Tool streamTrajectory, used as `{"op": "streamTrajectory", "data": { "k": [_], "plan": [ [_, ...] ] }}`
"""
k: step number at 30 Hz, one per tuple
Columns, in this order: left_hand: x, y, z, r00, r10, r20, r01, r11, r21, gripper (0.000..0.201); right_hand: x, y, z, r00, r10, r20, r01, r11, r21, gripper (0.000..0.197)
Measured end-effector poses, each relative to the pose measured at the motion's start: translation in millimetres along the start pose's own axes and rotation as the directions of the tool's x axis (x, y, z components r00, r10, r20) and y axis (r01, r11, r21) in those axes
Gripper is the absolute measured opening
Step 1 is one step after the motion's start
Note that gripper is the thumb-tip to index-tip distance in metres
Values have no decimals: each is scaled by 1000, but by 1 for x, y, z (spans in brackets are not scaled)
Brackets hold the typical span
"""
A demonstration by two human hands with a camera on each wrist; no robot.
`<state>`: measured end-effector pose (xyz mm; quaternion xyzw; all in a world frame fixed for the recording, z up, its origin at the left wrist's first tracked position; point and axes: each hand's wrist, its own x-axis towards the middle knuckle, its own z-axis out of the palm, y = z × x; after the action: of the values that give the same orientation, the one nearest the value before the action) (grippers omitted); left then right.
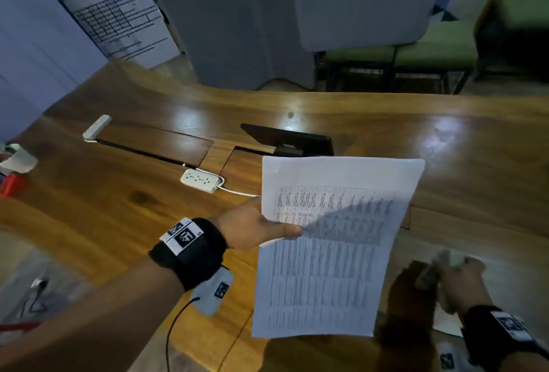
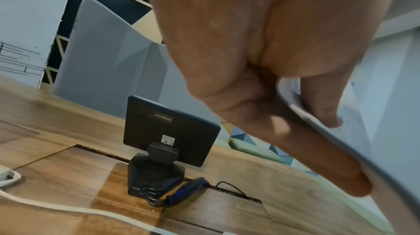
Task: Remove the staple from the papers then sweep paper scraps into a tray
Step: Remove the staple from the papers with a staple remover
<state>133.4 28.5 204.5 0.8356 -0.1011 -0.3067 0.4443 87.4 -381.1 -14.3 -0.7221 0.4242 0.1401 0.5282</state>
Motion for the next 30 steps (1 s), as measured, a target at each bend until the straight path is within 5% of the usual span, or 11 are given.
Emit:
{"op": "streamTrajectory", "data": {
  "k": [4, 7, 12, 14, 16, 24, 30],
  "plan": [
    [6, 10, 9, 999, -12, 35, 12, 1000, -17, 57, -45, -30, -33, 996, -92, -17, 91, 913, 398, 54],
    [11, 21, 23, 995, 5, 95, -3, 1000, -17, 52, -93, -60, -58, 969, -230, -94, 236, 737, 633, 54],
    [15, 41, 62, 991, -130, 19, 130, 991, 28, 39, -185, -117, -98, 963, -268, 37, 57, 334, 941, 24],
    [11, 48, 81, 990, -140, 23, 138, 989, 49, 40, -215, -131, -103, 938, -336, 82, 4, 249, 968, 17],
    [6, 51, 96, 993, -114, 33, 110, 988, 109, 44, -241, -137, -100, 913, -401, 69, 18, 211, 977, 17],
    [-20, 72, 137, 999, -36, 8, 31, 926, 376, 61, -302, -151, -74, 739, -638, -217, 435, 205, 877, 31],
    [-30, 85, 146, 991, 107, 76, -131, 849, 511, 27, -303, -141, -57, 664, -702, -259, 581, 265, 770, 30]
  ]
}}
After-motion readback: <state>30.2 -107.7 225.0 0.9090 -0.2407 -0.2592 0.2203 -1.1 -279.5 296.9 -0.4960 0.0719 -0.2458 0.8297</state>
